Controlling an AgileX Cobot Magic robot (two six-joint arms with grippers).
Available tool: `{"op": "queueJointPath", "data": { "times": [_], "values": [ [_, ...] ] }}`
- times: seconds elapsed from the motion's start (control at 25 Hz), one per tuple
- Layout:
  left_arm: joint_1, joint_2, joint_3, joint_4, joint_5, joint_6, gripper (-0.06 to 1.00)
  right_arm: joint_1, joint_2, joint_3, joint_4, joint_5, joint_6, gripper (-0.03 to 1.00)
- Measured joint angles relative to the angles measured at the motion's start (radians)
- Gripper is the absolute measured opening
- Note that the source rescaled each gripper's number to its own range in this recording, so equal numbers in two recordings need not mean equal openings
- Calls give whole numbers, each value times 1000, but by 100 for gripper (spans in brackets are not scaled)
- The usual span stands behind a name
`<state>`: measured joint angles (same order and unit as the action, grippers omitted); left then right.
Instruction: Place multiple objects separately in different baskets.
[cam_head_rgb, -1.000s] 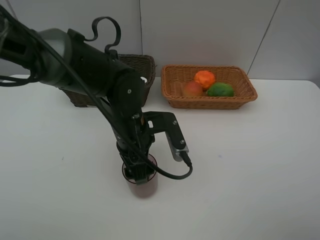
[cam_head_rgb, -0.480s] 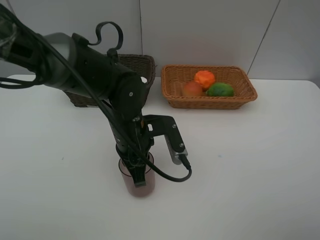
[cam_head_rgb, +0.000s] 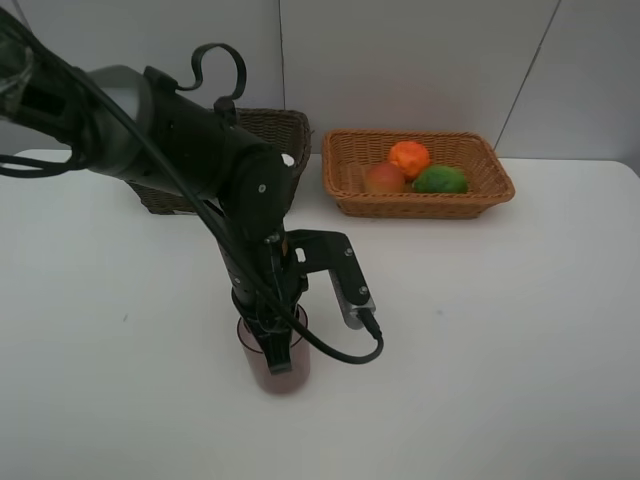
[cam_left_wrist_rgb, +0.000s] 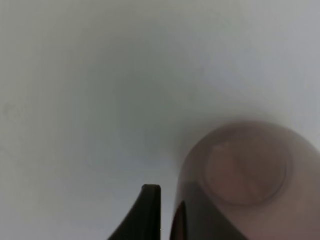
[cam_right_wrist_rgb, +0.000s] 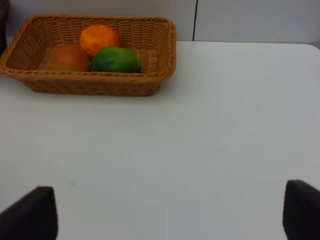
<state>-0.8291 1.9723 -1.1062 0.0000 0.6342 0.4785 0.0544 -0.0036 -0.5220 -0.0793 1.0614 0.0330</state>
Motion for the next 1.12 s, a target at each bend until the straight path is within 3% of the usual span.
{"op": "queueJointPath", "data": {
  "times": [0.24, 0.44, 0.76, 0.92, 1.12],
  "values": [
    [0, -29, -2, 0, 31, -25, 0, 0, 0, 0, 0, 0, 0, 96],
    [21, -81, -3, 0, 54, -133, 0, 0, 0, 0, 0, 0, 0, 96],
    [202, -162, -5, 6, 84, -500, 0, 0, 0, 0, 0, 0, 0, 96],
    [313, -186, -59, 35, 156, -669, 0, 0, 0, 0, 0, 0, 0, 96],
    [411, -188, -205, 87, 258, -754, 0, 0, 0, 0, 0, 0, 0, 96]
  ]
}}
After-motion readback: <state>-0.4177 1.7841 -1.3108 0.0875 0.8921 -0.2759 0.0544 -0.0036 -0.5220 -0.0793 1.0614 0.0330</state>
